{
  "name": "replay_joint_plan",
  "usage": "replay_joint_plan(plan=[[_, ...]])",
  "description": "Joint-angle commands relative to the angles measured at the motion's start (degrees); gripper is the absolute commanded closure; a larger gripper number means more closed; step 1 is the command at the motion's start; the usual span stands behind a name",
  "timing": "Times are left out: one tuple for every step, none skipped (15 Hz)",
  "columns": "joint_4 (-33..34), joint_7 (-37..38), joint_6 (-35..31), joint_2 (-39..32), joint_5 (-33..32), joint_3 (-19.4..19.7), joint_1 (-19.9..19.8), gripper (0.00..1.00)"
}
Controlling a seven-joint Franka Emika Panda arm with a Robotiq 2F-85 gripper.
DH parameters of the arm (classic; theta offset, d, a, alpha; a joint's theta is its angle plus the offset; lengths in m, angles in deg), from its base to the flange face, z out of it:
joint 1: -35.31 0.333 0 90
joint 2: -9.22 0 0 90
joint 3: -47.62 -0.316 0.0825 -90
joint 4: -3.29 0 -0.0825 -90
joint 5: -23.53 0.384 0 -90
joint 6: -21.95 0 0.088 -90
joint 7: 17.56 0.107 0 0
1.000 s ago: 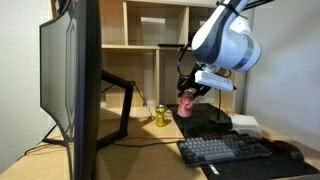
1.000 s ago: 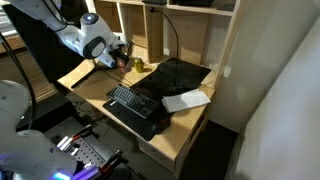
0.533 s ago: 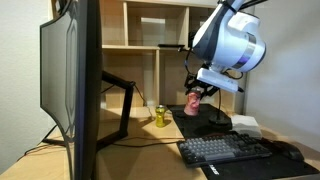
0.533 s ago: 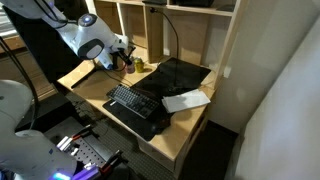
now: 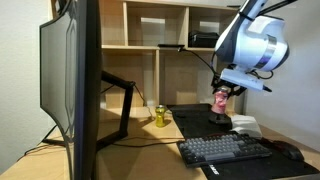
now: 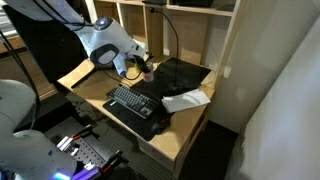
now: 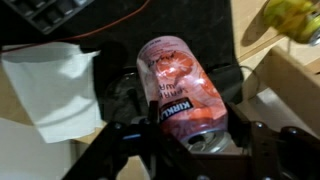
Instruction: Move the mouse to the bottom of the table, the take the two cans and put them on the paper
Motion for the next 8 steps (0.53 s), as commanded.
replay_joint_plan(plan=[[-2.2, 4.8, 4.2, 3.4, -3.7, 14.7, 3.4, 0.59], [-2.0, 5.6, 4.6, 2.5, -4.7, 19.6, 4.6, 0.59], [-1.0, 6.7, 4.2, 0.8, -5.4, 24.3, 6.0, 0.59], [1.7, 8.9, 2.6, -2.6, -5.1, 28.9, 10.2, 0.59], [-0.8, 7.7, 3.0, 0.5, -7.4, 33.7, 15.6, 0.34], [0.0, 6.5, 3.0, -0.2, -4.9, 26.0, 6.6, 0.34], [0.6, 6.9, 3.0, -1.1, -5.0, 27.7, 7.8, 0.34], [0.9, 7.4, 2.9, -1.7, -5.0, 28.2, 8.5, 0.59]])
